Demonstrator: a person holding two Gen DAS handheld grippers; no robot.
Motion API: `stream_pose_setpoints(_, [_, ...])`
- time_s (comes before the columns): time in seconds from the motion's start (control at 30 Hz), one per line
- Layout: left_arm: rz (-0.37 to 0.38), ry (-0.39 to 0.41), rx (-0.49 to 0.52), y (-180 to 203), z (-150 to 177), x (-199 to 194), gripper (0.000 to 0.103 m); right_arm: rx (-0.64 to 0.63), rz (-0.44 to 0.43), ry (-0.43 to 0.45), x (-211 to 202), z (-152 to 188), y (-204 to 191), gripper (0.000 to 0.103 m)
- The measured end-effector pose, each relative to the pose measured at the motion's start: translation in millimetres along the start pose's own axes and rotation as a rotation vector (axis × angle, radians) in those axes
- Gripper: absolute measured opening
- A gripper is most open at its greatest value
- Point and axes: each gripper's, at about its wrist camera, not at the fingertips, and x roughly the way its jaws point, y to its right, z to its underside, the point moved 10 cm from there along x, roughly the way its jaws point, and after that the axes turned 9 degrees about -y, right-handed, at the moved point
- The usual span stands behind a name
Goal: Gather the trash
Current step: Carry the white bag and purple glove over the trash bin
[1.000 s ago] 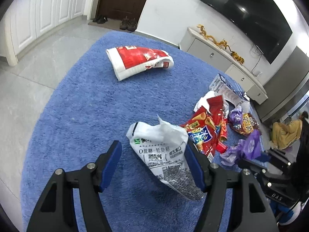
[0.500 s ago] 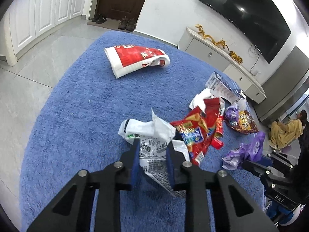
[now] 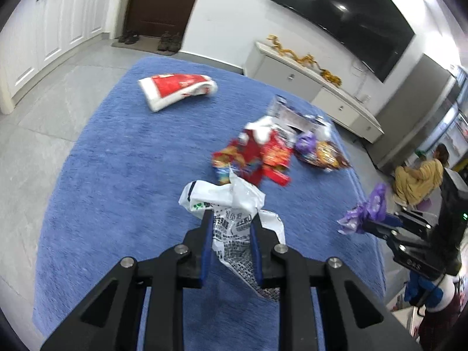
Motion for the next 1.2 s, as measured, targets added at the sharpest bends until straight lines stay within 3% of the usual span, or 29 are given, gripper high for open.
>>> stream_pose_setpoints(0.33, [0.131, -0.084, 0.177, 118.6, 17.8, 29.5, 0.021, 0.081, 0.132, -0.053, -34.1, 64.4, 68.5, 0.022])
stream_pose_setpoints(0.67, [0.224, -0.192, 0.37, 271.3, 39.2, 86.4, 0.021, 0.182, 0.249, -0.225, -36.4, 169.3, 169.1, 0.022])
stream_pose_setpoints(0.93, [0.259, -0.358, 0.524, 392.0, 83.8, 161.4, 0.021, 0.395, 0.216, -0.301, -25.0, 272.3, 235.2, 0.022])
stream_pose_setpoints(1.2, [0.23, -0.483, 0.56, 455.4, 119.1, 233.8, 0.024, 0.538, 0.16, -0.317, -5.8, 333.2, 274.6, 0.022])
